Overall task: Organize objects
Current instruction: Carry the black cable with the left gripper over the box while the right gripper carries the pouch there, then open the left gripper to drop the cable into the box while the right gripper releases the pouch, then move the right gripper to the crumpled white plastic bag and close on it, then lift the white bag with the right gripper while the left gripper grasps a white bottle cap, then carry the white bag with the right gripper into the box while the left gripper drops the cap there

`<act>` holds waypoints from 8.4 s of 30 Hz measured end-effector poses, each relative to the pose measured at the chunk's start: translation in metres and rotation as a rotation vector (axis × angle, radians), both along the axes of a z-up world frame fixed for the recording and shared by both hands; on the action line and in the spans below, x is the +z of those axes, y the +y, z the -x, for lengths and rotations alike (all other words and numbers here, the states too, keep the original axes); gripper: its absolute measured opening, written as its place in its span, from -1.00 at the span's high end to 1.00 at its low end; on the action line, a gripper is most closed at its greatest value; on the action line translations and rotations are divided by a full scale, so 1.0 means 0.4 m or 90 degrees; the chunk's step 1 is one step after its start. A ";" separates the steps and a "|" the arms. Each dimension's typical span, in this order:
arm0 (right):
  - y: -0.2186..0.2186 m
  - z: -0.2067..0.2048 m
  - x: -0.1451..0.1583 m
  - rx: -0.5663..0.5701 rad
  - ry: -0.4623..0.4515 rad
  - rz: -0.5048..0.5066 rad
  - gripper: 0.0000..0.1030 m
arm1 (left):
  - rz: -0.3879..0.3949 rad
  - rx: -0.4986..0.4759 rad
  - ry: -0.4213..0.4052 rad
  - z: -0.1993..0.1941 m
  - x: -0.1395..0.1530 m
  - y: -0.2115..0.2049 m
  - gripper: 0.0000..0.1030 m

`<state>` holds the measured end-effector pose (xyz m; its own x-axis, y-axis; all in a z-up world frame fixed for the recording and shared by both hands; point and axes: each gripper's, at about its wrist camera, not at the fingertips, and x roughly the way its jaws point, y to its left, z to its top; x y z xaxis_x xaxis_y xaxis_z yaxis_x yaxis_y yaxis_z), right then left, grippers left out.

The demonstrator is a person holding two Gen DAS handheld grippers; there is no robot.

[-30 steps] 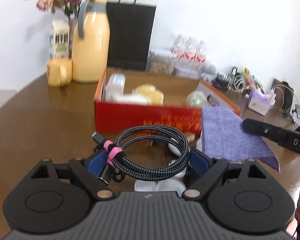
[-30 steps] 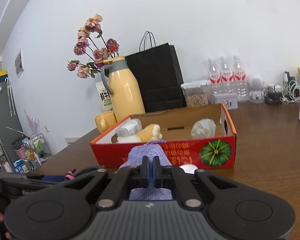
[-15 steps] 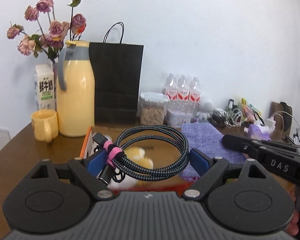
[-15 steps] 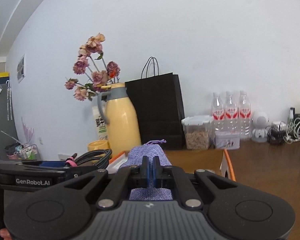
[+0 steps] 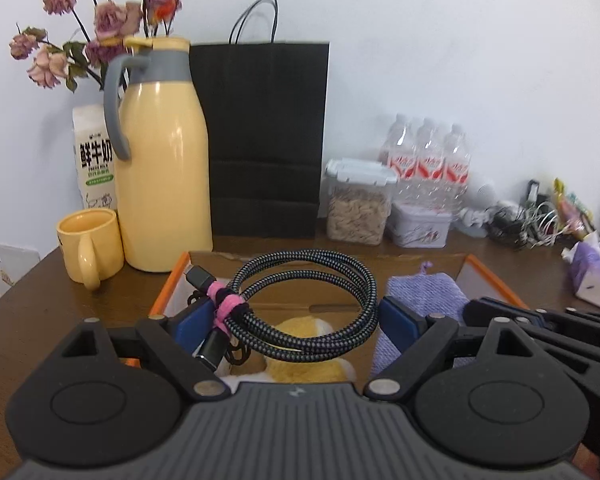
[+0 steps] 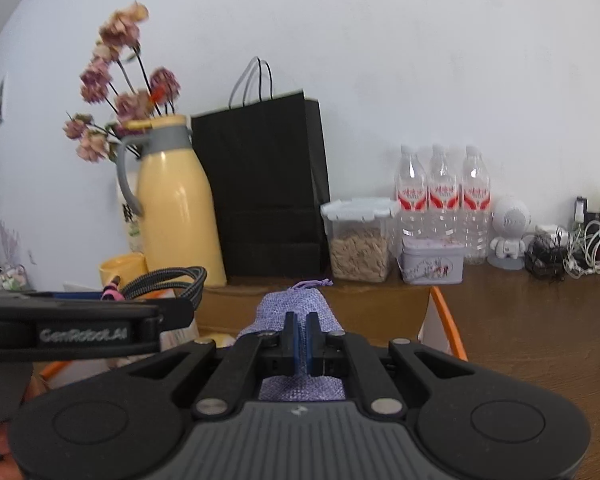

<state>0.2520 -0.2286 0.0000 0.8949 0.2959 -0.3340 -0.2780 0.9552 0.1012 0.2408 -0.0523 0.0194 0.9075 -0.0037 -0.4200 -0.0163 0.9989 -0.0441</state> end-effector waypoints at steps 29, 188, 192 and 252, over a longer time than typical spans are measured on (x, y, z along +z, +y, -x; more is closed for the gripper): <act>-0.024 0.016 -0.027 -0.038 0.019 -0.007 -1.00 | 0.004 0.032 -0.046 0.040 0.009 0.038 -1.00; -0.054 0.442 -0.057 0.058 0.074 -0.061 0.30 | -0.047 -0.165 0.140 0.440 -0.162 0.103 0.43; -0.052 0.431 -0.044 0.059 0.063 -0.058 0.30 | -0.044 -0.149 0.103 0.428 -0.122 0.111 0.43; 0.018 -0.053 -0.008 -0.068 0.045 0.002 -1.00 | -0.043 -0.002 -0.037 -0.012 0.033 -0.008 -1.00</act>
<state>0.2733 -0.2212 -0.0033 0.8957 0.1993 -0.3974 -0.1673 0.9793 0.1139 0.2456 -0.0555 0.0325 0.9301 0.0203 -0.3667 -0.0126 0.9996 0.0234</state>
